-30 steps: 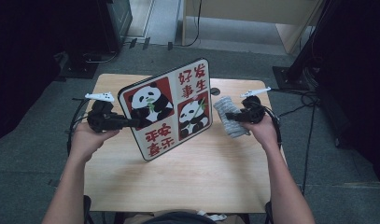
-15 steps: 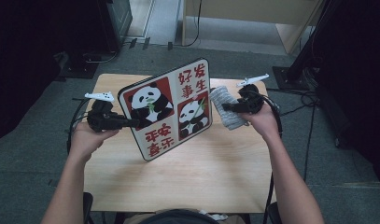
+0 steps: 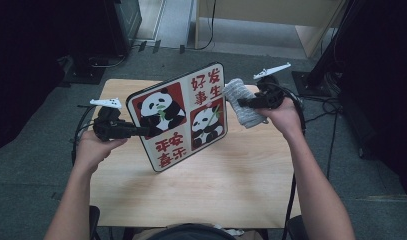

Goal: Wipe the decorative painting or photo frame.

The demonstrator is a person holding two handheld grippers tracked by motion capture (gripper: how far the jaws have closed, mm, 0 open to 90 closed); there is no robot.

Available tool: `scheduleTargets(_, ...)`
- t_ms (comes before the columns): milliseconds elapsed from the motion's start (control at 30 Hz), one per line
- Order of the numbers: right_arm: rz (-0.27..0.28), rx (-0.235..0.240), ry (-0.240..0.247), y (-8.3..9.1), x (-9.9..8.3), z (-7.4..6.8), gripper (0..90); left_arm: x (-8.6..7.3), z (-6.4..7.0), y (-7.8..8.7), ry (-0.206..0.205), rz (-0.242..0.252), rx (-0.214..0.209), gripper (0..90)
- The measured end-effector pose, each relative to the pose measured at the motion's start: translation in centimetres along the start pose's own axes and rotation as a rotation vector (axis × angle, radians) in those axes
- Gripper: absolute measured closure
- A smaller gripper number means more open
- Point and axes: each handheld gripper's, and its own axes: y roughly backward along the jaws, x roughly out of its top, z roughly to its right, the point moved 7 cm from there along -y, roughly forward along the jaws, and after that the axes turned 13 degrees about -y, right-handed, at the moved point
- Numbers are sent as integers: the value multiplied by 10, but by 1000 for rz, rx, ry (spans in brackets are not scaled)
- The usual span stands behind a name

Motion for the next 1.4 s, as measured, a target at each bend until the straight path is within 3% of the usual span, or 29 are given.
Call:
scheduleTargets(433, 10, -10, 45, 14, 33, -15, 686, 1, -2, -2, -13, -1, 3, 776)
scheduleTargets(767, 33, -3, 80, 26, 66, -36, 684, 1, -2, -2, -10, 2, -15, 781)
scheduleTargets(1000, 82, 3, 114, 41, 101, -58, 684, 2, -2, -2, -20, -9, -17, 783)
scheduleTargets(1267, 113, 6, 112, 37, 121, -68, 682, 2, -3, -1, -32, -14, -27, 785)
scheduleTargets(1400, 80, -1, 102, 25, 119, -65, 681, 1, -4, -1, -34, -14, -30, 785)
